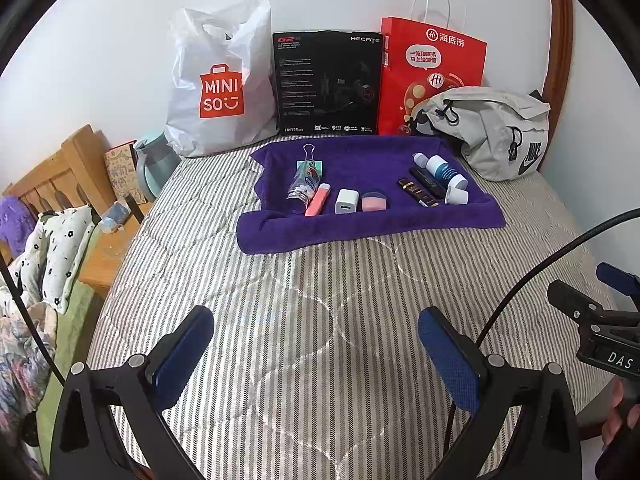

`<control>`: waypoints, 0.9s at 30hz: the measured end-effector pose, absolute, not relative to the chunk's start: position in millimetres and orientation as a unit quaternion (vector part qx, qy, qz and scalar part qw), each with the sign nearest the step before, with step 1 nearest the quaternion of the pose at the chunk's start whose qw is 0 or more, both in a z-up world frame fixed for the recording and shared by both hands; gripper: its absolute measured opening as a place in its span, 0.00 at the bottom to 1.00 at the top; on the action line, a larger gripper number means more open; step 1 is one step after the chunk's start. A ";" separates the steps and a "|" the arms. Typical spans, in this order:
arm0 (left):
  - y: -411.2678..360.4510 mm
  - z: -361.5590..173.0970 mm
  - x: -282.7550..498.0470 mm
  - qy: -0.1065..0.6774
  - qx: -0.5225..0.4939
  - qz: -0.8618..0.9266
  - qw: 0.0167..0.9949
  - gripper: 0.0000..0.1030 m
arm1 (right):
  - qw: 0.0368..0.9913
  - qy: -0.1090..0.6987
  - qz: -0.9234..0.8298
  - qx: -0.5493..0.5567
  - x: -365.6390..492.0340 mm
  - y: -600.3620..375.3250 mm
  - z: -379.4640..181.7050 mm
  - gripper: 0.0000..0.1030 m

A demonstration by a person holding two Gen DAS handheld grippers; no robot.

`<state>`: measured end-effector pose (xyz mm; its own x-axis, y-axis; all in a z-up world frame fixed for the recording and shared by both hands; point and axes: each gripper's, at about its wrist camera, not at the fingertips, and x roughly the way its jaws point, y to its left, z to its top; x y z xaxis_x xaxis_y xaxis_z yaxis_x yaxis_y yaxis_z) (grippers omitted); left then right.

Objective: Organize rigid objects

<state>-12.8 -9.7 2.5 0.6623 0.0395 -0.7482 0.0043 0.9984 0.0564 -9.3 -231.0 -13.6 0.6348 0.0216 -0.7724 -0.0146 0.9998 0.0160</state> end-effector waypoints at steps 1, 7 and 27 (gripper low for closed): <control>-9.3 2.6 -13.2 0.410 0.026 0.009 0.911 1.00 | 0.904 0.428 0.010 0.004 -9.2 -231.3 -14.0 1.00; -9.3 3.0 -13.5 0.411 0.025 0.009 0.911 1.00 | 0.903 0.429 0.007 0.003 -10.5 -231.8 -14.3 1.00; -11.1 5.1 -15.8 0.408 0.026 0.008 0.913 1.00 | 0.903 0.430 0.007 0.006 -12.7 -234.6 -12.5 1.00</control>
<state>-15.8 -11.1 5.1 0.6670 0.0359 -0.7442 0.0069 0.9985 0.0544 -12.7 -234.6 -12.5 0.6297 0.0168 -0.7767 -0.0067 0.9998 0.0162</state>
